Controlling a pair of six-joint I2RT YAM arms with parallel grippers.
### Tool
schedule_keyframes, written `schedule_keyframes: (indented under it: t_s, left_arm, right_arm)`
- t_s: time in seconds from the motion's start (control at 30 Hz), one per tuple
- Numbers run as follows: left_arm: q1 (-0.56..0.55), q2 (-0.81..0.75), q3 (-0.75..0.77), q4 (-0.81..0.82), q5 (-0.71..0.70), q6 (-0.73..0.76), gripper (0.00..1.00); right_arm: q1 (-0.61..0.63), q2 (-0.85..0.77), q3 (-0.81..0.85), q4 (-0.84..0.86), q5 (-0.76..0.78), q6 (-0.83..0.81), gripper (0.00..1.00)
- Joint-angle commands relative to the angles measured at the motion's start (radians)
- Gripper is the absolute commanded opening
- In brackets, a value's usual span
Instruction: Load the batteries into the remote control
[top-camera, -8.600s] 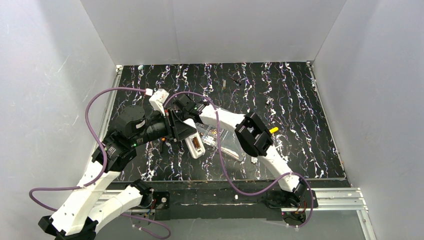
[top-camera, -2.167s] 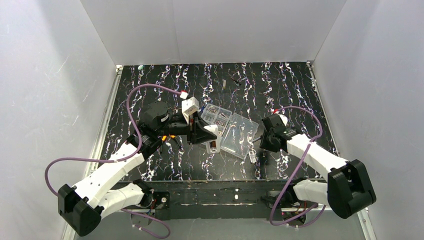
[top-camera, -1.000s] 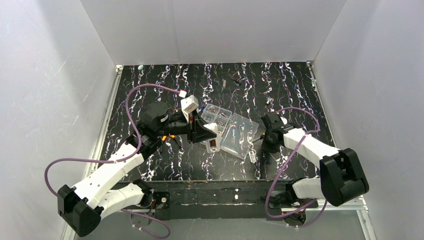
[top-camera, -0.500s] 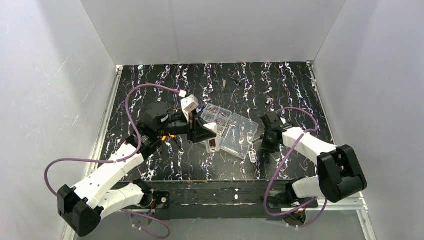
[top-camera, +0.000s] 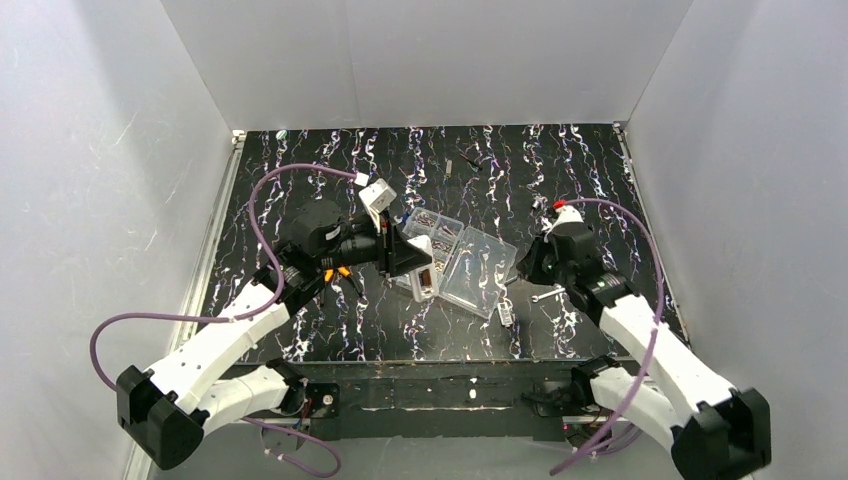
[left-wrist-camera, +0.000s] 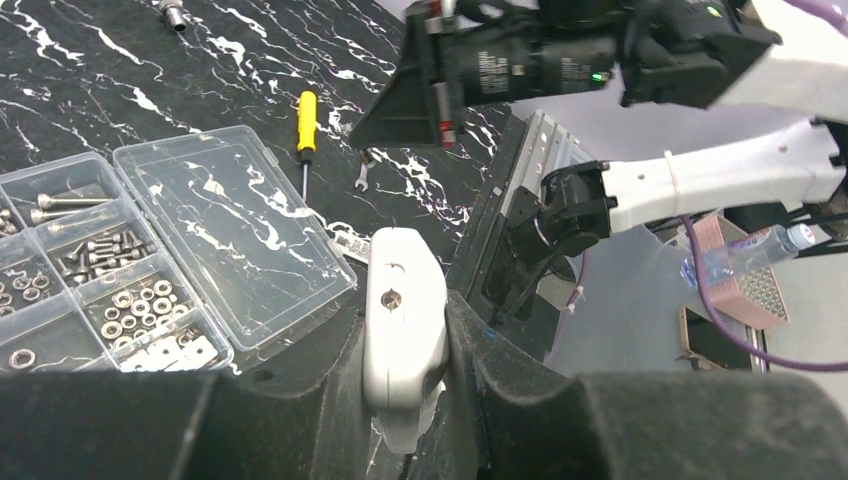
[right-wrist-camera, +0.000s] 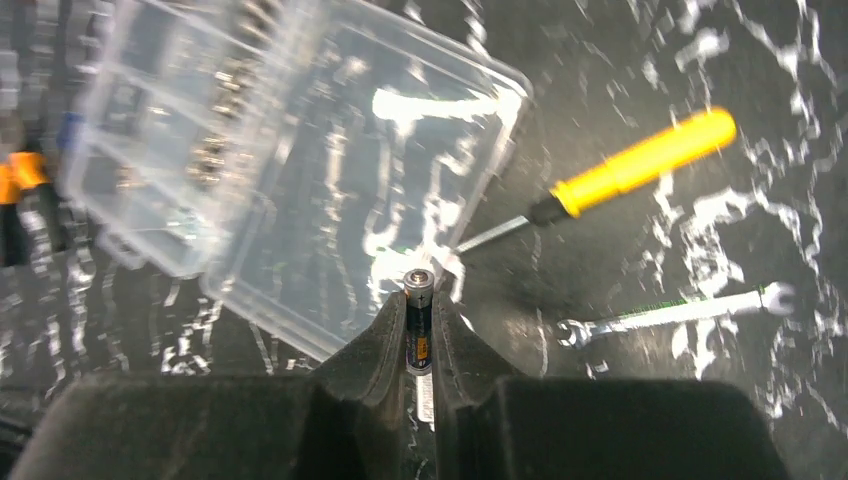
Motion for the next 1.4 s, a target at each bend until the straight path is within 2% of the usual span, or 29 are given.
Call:
schedule_keyframes:
  t_s: [0.0, 0.13, 0.27, 0.43, 0.53, 0.63, 0.93, 1.2, 1.37]
  left_arm:
    - [-0.003, 0.011, 0.042, 0.067, -0.029, -0.043, 0.0]
    - [-0.003, 0.033, 0.072, 0.03, -0.048, -0.057, 0.0]
    - [-0.003, 0.042, 0.094, -0.015, -0.093, -0.095, 0.0]
    - [-0.003, 0.051, 0.116, -0.069, -0.17, -0.159, 0.0]
    - [-0.003, 0.051, 0.098, -0.004, -0.171, -0.176, 0.0]
    - [-0.003, 0.049, 0.071, 0.069, -0.165, -0.198, 0.0]
    - [-0.004, 0.083, 0.026, 0.299, -0.079, -0.269, 0.0]
    - [-0.006, 0.223, 0.01, 0.678, -0.02, -0.48, 0.0]
    - [-0.017, 0.271, 0.019, 0.715, -0.079, -0.561, 0.0]
  right_arm:
    - [-0.006, -0.162, -0.05, 0.23, -0.161, -0.143, 0.01]
    - [-0.006, -0.295, -0.117, 0.444, -0.315, -0.195, 0.01]
    - [-0.005, -0.371, -0.153, 0.623, -0.552, -0.283, 0.01]
    - [-0.004, -0.372, -0.121, 0.71, -0.804, -0.369, 0.01]
    - [-0.003, -0.356, -0.096, 0.731, -0.947, -0.427, 0.01]
    - [0.0, -0.361, -0.091, 0.769, -1.026, -0.458, 0.01]
    - [0.007, -0.387, -0.081, 0.765, -1.096, -0.637, 0.01]
    - [0.015, -0.305, 0.055, 0.688, -0.982, -0.539, 0.01]
    - [0.026, -0.269, 0.096, 0.66, -0.802, -0.364, 0.01]
